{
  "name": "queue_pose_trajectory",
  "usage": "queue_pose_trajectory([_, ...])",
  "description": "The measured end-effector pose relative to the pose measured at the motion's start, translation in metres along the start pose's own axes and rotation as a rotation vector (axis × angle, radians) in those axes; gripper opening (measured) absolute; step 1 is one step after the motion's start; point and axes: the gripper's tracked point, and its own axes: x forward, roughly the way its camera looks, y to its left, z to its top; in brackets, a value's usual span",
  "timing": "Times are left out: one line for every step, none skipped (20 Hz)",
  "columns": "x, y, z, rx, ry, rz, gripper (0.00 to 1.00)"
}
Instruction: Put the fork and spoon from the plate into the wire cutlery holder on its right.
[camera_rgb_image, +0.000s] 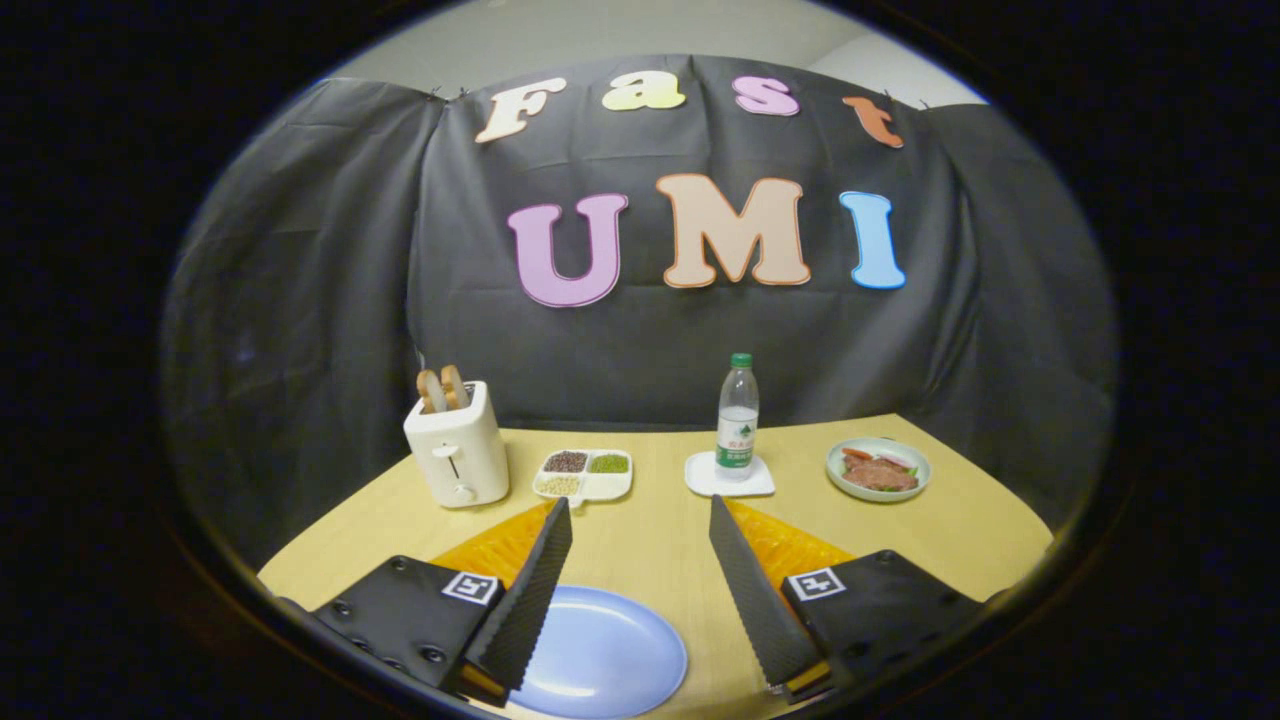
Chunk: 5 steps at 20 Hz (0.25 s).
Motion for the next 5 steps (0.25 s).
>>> queue_pose_trajectory([-0.0011,-0.008,0.0027,-0.012,0.001,-0.012,0.89])
queue_pose_trajectory([-0.0014,-0.0111,0.0023,-0.017,0.001,-0.02,0.89])
queue_pose_trajectory([-0.0012,-0.0124,0.0024,-0.019,0.002,-0.024,0.89])
queue_pose_trajectory([-0.002,-0.0128,0.0033,-0.019,0.001,-0.028,0.89])
queue_pose_trajectory([-0.0026,-0.0143,0.0042,-0.019,0.0,-0.031,0.89])
